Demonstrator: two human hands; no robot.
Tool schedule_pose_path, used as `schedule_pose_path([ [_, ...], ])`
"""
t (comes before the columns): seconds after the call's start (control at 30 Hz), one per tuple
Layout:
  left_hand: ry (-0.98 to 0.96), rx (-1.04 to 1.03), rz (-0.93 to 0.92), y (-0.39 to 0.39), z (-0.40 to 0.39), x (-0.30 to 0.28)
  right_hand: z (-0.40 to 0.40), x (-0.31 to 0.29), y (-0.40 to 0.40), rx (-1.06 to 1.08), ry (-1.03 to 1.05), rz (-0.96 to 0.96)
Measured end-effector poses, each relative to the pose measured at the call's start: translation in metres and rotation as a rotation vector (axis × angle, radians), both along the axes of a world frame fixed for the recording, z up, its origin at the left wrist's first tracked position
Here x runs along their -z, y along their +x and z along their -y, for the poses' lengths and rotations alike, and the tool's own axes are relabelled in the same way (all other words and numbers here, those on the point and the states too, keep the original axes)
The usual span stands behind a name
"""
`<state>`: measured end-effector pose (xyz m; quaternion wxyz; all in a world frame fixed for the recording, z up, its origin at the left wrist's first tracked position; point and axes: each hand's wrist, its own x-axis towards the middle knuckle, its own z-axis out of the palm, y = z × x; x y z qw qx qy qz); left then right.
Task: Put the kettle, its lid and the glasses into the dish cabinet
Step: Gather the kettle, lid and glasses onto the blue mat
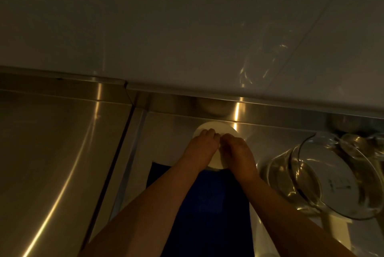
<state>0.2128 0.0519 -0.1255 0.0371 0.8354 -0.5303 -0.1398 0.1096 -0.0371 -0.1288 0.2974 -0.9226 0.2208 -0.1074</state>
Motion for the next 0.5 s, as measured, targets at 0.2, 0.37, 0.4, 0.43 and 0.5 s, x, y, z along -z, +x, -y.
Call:
schedule_pose_path([
  [0.2, -0.007, -0.051, -0.021, -0.002, 0.004, 0.004, 0.004, 0.004, 0.001, 0.061, 0.065, -0.03],
  [0.37, -0.051, -0.058, -0.055, -0.006, 0.0, 0.01, 0.003, 0.002, 0.0, 0.088, 0.092, -0.045],
  [0.4, -0.061, -0.053, -0.058, -0.007, -0.002, 0.011, 0.003, 0.0, 0.0, 0.078, 0.092, -0.051],
  [0.43, -0.069, -0.055, -0.072, -0.009, -0.004, 0.012, 0.003, -0.002, 0.0, 0.058, 0.092, -0.067],
  [0.5, -0.08, -0.081, -0.125, -0.015, -0.011, 0.013, 0.001, -0.008, -0.003, -0.017, 0.079, -0.122],
])
